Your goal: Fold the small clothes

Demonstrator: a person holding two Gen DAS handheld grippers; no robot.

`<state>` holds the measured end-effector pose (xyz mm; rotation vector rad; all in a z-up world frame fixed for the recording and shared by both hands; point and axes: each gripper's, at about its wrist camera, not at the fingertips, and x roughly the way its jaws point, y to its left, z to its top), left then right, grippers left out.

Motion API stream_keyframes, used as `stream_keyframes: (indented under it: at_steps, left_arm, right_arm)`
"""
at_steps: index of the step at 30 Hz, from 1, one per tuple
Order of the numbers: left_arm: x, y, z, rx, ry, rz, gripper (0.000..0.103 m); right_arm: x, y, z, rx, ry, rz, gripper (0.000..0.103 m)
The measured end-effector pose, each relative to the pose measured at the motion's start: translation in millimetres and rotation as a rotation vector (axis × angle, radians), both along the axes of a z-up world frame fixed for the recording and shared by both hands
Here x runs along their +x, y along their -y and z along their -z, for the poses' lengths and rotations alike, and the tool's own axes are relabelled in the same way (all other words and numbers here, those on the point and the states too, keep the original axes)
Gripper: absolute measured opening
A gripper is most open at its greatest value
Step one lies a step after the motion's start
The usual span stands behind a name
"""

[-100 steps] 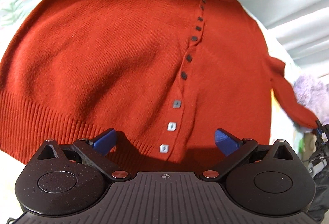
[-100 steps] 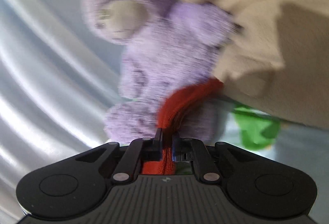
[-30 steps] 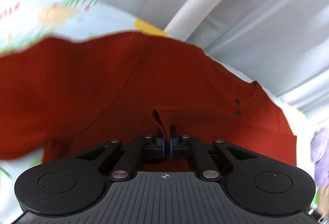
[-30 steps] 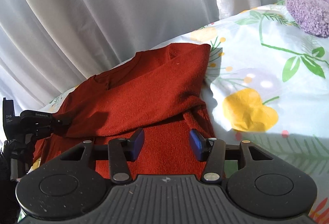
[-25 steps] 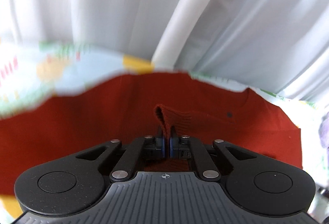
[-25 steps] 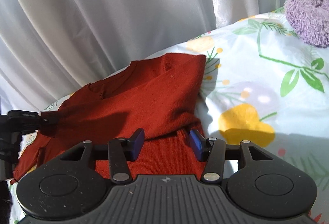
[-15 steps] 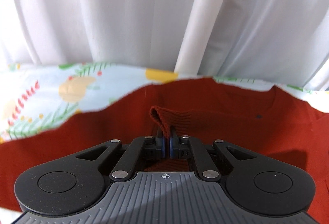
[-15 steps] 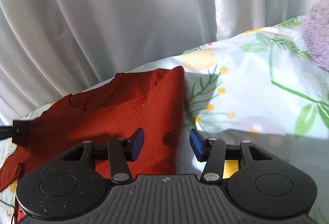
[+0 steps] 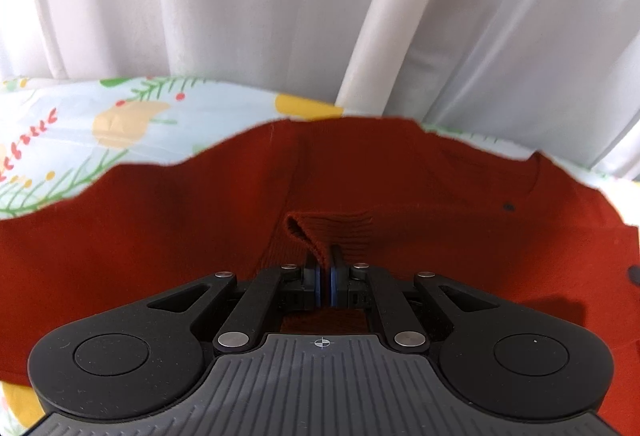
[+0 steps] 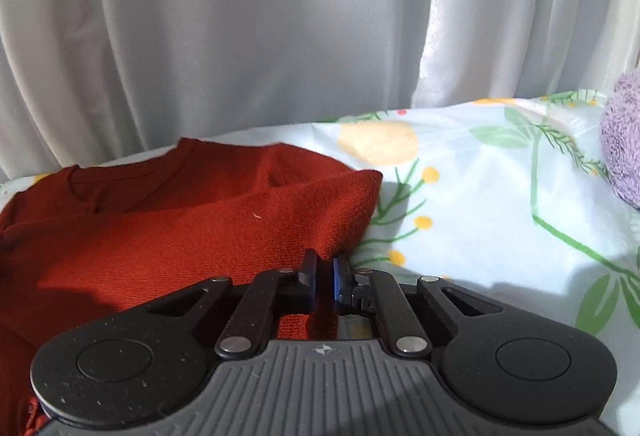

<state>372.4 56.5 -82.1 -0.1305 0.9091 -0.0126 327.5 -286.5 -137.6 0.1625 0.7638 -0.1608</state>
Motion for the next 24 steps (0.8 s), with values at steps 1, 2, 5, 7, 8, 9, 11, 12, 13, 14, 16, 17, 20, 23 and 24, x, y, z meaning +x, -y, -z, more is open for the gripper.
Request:
stream_keyframes:
  at_steps: [1, 2, 5, 7, 8, 9, 11, 12, 13, 14, 16, 17, 20, 23, 24]
  left_arm:
    - [-0.5, -0.1, 2.9, -0.001, 0.006, -0.004, 0.006]
    - [-1.2, -1.1, 3.8, -0.007, 0.016, -0.007, 0.006]
    - [-3.0, -6.4, -0.9, -0.026, 0.013, -0.025, 0.011]
    - [-10.0, -9.1, -8.8, -0.016, 0.039, -0.045, 0.018]
    - [-14.6, -10.0, -12.5, -0.007, 0.057, -0.051, 0.025]
    - [-19.5, -10.6, -15.9, 0.002, 0.073, -0.059, 0.028]
    - [-28.8, -10.7, -21.4, 0.001, 0.102, -0.056, 0.030]
    - [-31.4, -9.1, -22.5, -0.005, 0.106, -0.045, 0.033]
    - [-32.7, -6.6, -22.2, -0.014, 0.105, -0.029, 0.035]
    - [-32.9, -3.3, -20.2, -0.022, 0.099, -0.012, 0.040]
    - [-30.7, 4.1, -11.8, -0.018, 0.068, 0.011, 0.042]
    - [-29.7, 6.9, -6.5, -0.016, 0.044, 0.019, 0.042]
    - [-28.5, 9.4, 2.7, -0.011, 0.055, 0.014, 0.044]
    - [-25.7, 4.9, 3.6, -0.051, 0.048, -0.011, 0.045]
    - [-25.7, 3.1, 3.8, -0.062, 0.046, -0.018, 0.045]
  right_arm:
    - [-0.2, -1.0, 0.6, -0.011, 0.004, -0.009, 0.007]
    - [-1.1, -0.3, -0.5, -0.020, -0.002, -0.022, 0.008]
    - [-9.2, -1.2, -11.2, -0.035, 0.010, 0.000, 0.012]
    - [-23.0, -4.3, -22.4, -0.052, 0.055, -0.005, 0.013]
    - [-30.5, -6.8, -26.3, -0.039, 0.076, -0.028, 0.013]
    - [-36.9, -9.8, -28.1, -0.016, 0.084, -0.062, 0.013]
    - [-47.9, -17.5, -27.0, 0.026, 0.079, -0.130, 0.013]
    - [-50.8, -22.6, -23.6, 0.027, 0.068, -0.166, 0.013]
    - [-52.6, -28.1, -19.4, 0.008, 0.057, -0.198, 0.013]
    - [-53.0, -33.5, -14.2, -0.031, 0.040, -0.211, 0.013]
    - [-50.9, -38.6, -2.3, -0.094, 0.001, -0.205, 0.012]
    - [-52.5, -38.5, 0.3, -0.098, 0.017, -0.212, 0.012]
    - [-56.4, -41.6, 2.8, -0.146, 0.032, -0.228, 0.010]
    - [-59.2, -49.9, 6.4, -0.257, 0.040, -0.249, 0.010]
    - [-57.9, -52.3, 9.4, -0.304, 0.040, -0.238, 0.010]
